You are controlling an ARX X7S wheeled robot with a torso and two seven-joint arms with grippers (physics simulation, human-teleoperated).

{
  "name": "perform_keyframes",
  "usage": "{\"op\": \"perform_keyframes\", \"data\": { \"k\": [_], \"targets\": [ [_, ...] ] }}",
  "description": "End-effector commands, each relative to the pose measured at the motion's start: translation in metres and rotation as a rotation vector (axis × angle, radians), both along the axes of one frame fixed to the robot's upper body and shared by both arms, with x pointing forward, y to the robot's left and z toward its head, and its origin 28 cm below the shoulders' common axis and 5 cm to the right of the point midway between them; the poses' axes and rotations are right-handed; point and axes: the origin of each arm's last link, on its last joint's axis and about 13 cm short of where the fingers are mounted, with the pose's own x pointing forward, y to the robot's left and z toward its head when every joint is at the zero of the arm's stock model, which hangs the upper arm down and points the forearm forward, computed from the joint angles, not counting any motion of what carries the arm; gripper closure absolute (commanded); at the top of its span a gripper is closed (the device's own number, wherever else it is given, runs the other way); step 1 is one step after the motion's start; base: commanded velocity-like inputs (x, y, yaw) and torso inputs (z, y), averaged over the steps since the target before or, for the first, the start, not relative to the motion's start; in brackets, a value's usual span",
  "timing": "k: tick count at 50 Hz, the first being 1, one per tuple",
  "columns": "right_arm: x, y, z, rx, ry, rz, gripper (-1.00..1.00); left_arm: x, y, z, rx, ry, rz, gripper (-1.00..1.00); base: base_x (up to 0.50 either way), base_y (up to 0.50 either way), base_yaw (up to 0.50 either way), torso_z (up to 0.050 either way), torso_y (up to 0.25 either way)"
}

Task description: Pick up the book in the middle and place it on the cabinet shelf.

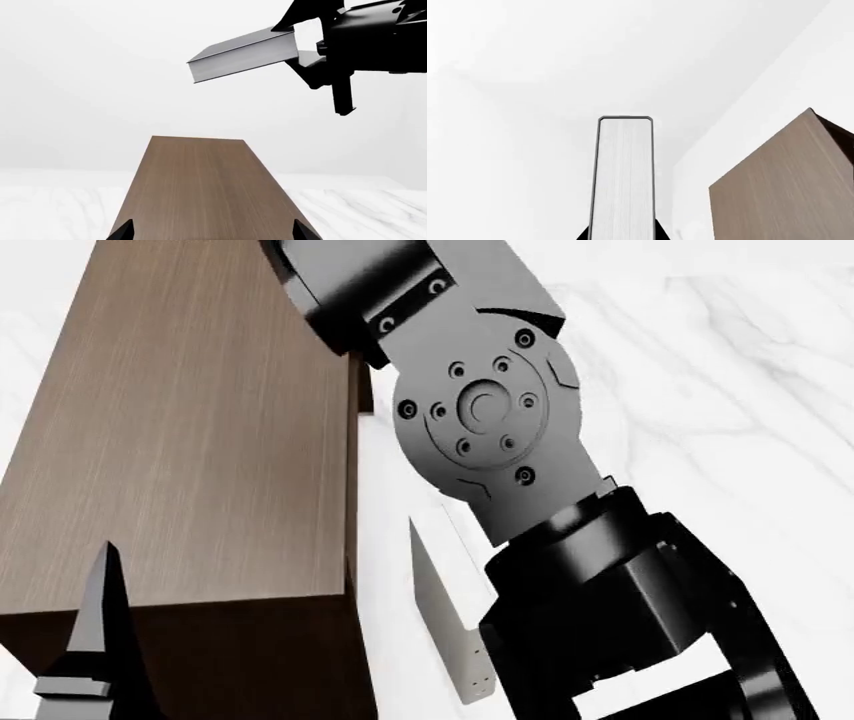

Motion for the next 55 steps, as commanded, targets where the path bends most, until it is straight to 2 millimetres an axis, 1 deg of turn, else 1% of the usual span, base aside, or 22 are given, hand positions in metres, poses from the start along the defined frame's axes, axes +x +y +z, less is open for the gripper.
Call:
{"op": "perform_keyframes", "data": {
  "k": [1,7,9,12,13,14,16,21,23,33,41,55],
  "targets": [
    [-0.011,0.006,0.002,-0.053,-0.034,0.093,1.0,0.0,0.0,0.0,-0.002,0.002,0.002,-1.0,0.0,0.0,0.0,0.0,0.01],
    [-0.012,0.008,-0.001,-0.073,-0.022,0.104,1.0,0.001,0.0,-0.001,0.0,0.003,0.007,-1.0,0.0,0.0,0.0,0.0,0.0],
    [-0.013,0.009,-0.003,-0.088,-0.042,0.12,1.0,0.0,0.0,-0.001,0.036,0.002,0.01,-1.0,0.0,0.0,0.0,0.0,0.005],
    [-0.01,0.009,-0.008,-0.097,-0.019,0.121,1.0,0.0,0.0,0.0,-0.008,0.004,0.007,-1.0,0.0,0.0,0.0,0.0,0.0],
    [-0.011,0.009,-0.009,-0.1,-0.021,0.126,1.0,0.001,0.0,0.001,-0.059,0.004,-0.01,-1.0,0.0,0.0,0.0,0.0,0.0],
    [-0.011,0.009,-0.01,-0.117,-0.03,0.122,1.0,0.0,0.0,0.002,-0.069,-0.001,-0.022,-1.0,0.0,0.0,0.0,0.0,0.0],
    [-0.009,0.009,-0.015,-0.129,-0.017,0.126,1.0,0.001,0.0,-0.001,-0.028,0.005,-0.003,-1.0,0.0,0.0,0.0,0.0,0.005],
    [-0.01,0.01,-0.02,-0.158,-0.008,0.135,1.0,0.001,0.0,-0.001,-0.025,0.006,-0.002,-1.0,0.0,0.0,0.0,0.0,0.0],
    [-0.01,0.011,-0.024,-0.208,-0.018,0.126,1.0,0.0,0.0,0.0,-0.024,0.002,-0.001,-1.0,0.0,0.0,0.0,0.008,0.005],
    [-0.012,0.017,-0.036,-0.249,0.003,0.163,1.0,0.0,0.0,0.0,-0.023,0.006,0.001,-1.0,0.0,0.0,0.0,0.0,0.001],
    [-0.013,0.021,-0.039,-0.267,-0.001,0.173,1.0,0.0,0.0,0.0,-0.027,0.006,0.005,-1.0,0.0,0.0,0.0,0.0,0.001],
    [-0.007,0.025,-0.058,-0.337,0.024,0.16,1.0,0.001,0.0,0.0,-0.029,0.008,0.003,-1.0,0.0,0.0,0.0,0.0,0.001]
  ]
}}
